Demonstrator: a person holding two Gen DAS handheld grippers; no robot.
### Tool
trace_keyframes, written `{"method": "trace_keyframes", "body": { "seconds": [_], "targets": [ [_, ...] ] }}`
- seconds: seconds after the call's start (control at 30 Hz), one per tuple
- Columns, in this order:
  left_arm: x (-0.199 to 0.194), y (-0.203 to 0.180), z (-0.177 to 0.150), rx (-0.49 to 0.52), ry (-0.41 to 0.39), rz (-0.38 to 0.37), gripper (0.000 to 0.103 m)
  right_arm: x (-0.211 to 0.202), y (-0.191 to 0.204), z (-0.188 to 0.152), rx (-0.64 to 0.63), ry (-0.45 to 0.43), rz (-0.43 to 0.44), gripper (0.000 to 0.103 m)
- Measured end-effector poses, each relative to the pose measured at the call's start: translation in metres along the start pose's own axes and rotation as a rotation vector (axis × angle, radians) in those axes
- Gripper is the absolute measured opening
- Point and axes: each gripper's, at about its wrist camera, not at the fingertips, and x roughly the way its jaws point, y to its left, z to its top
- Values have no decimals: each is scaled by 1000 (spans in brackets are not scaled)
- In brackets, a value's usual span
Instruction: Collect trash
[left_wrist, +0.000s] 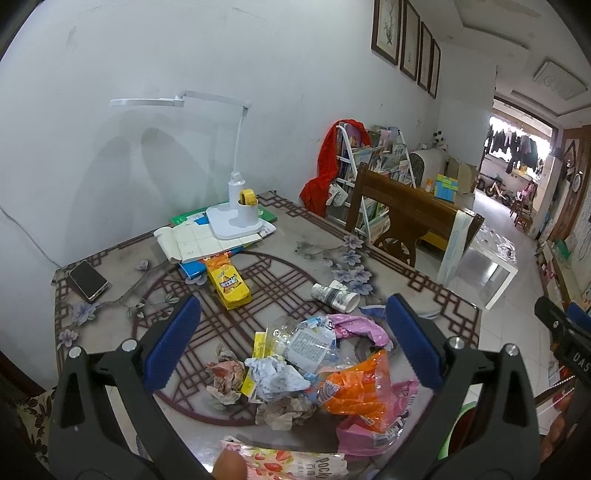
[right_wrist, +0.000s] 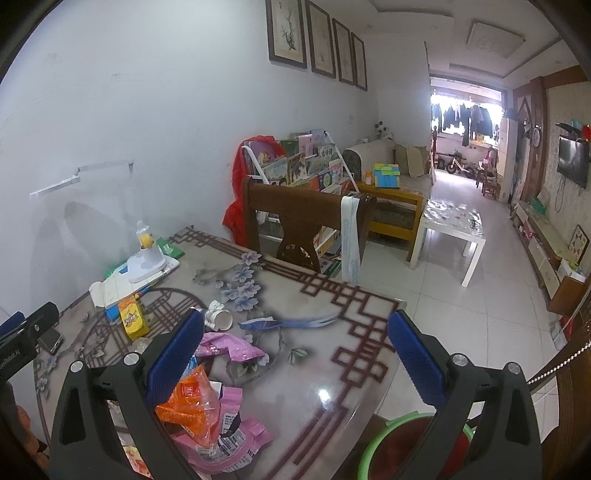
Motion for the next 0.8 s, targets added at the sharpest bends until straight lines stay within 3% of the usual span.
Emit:
{"method": "trace_keyframes", "body": {
  "seconds": [0.2, 0.43, 0.57, 0.67, 0.8],
  "targets": [
    [6, 11, -7, -7, 4, -15, 98, 9, 5, -4, -16, 30, 14, 96],
    [28, 42, -39, 10, 106, -52, 98, 47, 40, -36, -121, 189, 146, 96],
    [45, 67, -67, -27, 207, -33, 98, 75, 87, -55, -360, 325, 282, 96],
    [55, 86, -78, -86, 261, -34, 98, 85, 129, -79, -615, 343, 333, 96],
    [64, 108, -84, -160, 282, -54, 94, 96, 164, -113, -867, 316, 332, 96]
  ]
}}
